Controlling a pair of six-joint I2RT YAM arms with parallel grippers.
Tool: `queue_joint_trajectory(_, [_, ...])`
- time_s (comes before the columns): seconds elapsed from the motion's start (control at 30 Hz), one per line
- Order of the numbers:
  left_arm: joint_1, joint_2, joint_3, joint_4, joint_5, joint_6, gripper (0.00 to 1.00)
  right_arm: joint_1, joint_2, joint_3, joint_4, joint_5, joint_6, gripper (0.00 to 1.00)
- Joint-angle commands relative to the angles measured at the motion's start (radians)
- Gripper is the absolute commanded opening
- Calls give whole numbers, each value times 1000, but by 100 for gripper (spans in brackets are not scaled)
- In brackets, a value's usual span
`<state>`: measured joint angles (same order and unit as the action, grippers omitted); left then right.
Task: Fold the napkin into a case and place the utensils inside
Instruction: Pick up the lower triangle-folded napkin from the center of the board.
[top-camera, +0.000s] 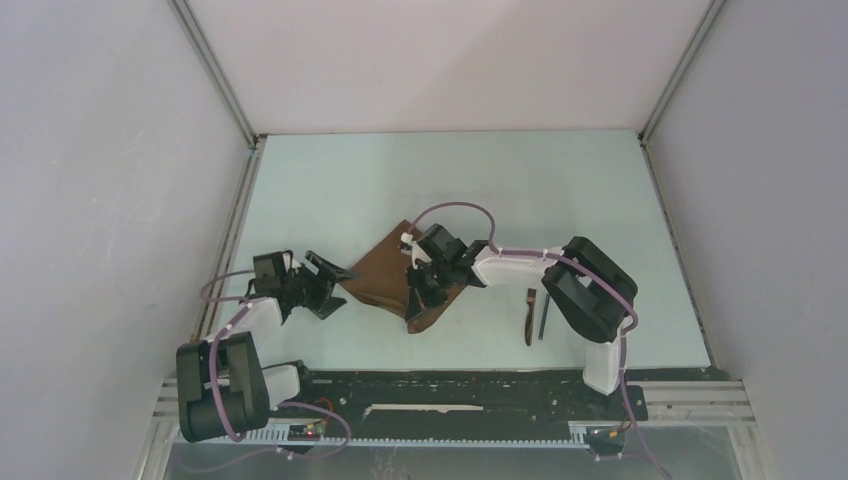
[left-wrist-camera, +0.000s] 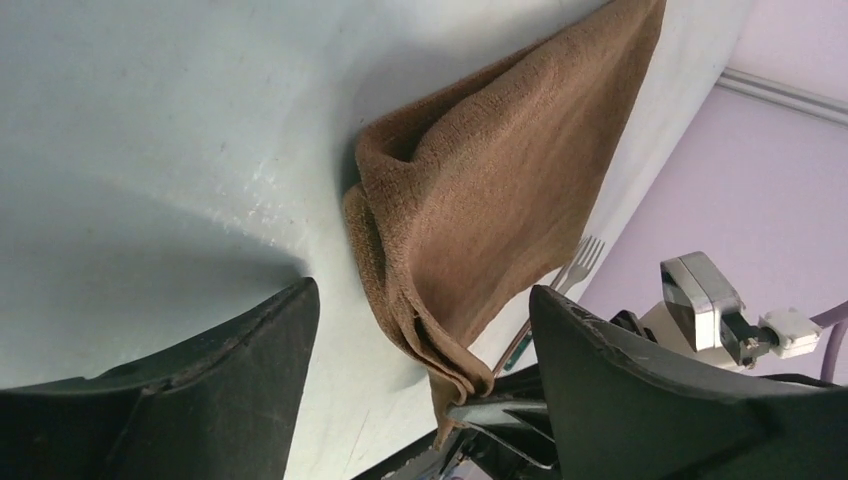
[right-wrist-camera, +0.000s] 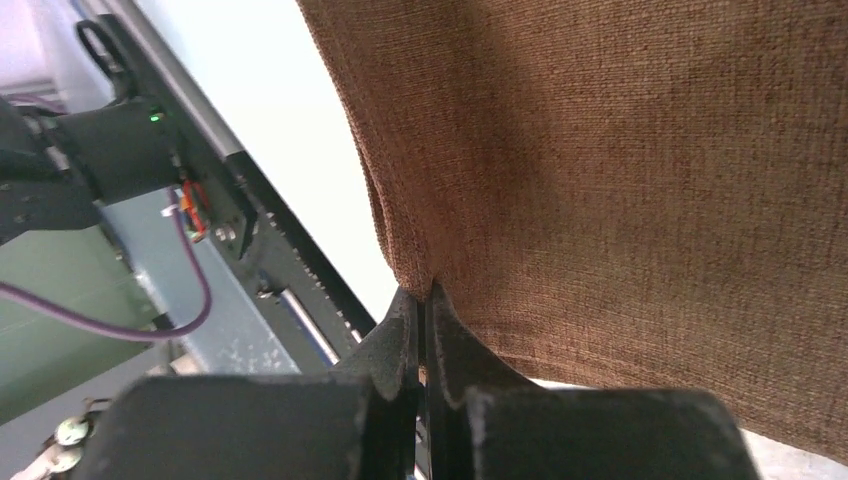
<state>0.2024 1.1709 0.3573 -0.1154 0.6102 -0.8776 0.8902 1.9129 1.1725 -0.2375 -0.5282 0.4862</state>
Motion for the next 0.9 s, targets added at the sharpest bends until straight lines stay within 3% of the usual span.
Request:
queue_joint_trajectory(0.0, [-13, -19, -26, 80, -38, -57, 81, -29, -74, -22, 130, -118, 55, 0])
queue_joint_trajectory(0.3, [-30, -47, -48, 54, -80, -68, 76, -58, -94, -77, 225, -168, 108, 0])
queue_joint_trajectory(0.53, [-31, -1, -15, 72, -91, -64, 56, -77, -112, -110, 228, -183, 115, 0])
queue_joint_trajectory(0.87, [-59, 42, 24, 106, -87, -83, 45, -98, -113, -129, 270, -194, 118, 0])
